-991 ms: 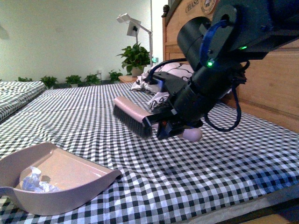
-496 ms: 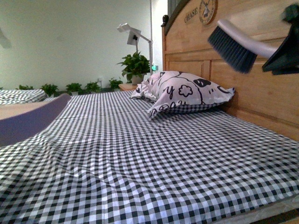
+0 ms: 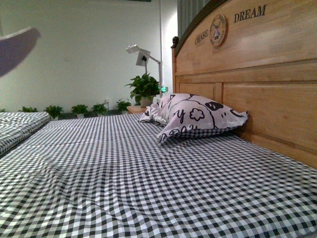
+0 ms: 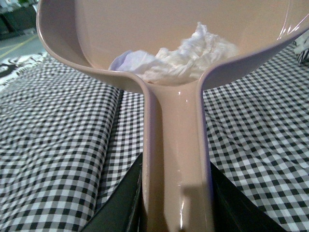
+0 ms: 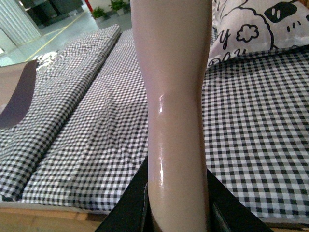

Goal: Clean up trash

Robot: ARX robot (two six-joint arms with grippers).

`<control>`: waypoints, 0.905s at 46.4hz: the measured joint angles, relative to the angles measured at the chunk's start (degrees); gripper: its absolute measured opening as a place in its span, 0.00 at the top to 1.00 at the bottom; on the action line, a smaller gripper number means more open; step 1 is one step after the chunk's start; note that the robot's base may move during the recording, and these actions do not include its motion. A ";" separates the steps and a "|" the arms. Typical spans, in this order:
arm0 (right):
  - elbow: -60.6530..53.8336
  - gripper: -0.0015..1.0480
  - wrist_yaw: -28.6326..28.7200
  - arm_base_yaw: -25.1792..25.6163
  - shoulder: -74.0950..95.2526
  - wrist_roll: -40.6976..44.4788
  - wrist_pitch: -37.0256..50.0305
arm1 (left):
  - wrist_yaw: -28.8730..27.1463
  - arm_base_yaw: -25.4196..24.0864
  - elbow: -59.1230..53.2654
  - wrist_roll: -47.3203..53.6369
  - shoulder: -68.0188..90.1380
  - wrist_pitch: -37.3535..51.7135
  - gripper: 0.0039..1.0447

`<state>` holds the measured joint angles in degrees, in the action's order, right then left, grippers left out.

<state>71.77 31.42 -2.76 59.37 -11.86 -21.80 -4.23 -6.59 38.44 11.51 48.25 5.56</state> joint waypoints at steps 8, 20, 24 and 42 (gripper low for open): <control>-3.50 0.82 -0.20 -0.44 -8.46 -1.51 -1.38 | -7.85 4.24 -2.51 -0.68 -12.68 -5.31 0.74; -6.95 0.82 1.20 2.86 -15.87 -3.06 -3.15 | -16.55 14.10 -5.18 -0.87 -23.71 -10.86 0.74; -7.17 0.82 1.01 3.67 -16.68 -3.32 -3.19 | -18.69 16.11 -5.73 -0.90 -24.74 -10.91 0.74; -7.19 0.82 -0.50 4.26 -17.49 -3.61 -3.04 | -19.80 17.46 -6.67 -1.77 -25.38 -11.37 0.74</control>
<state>64.58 30.92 1.50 41.89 -15.46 -24.84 -24.03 10.87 31.77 9.74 22.87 -5.80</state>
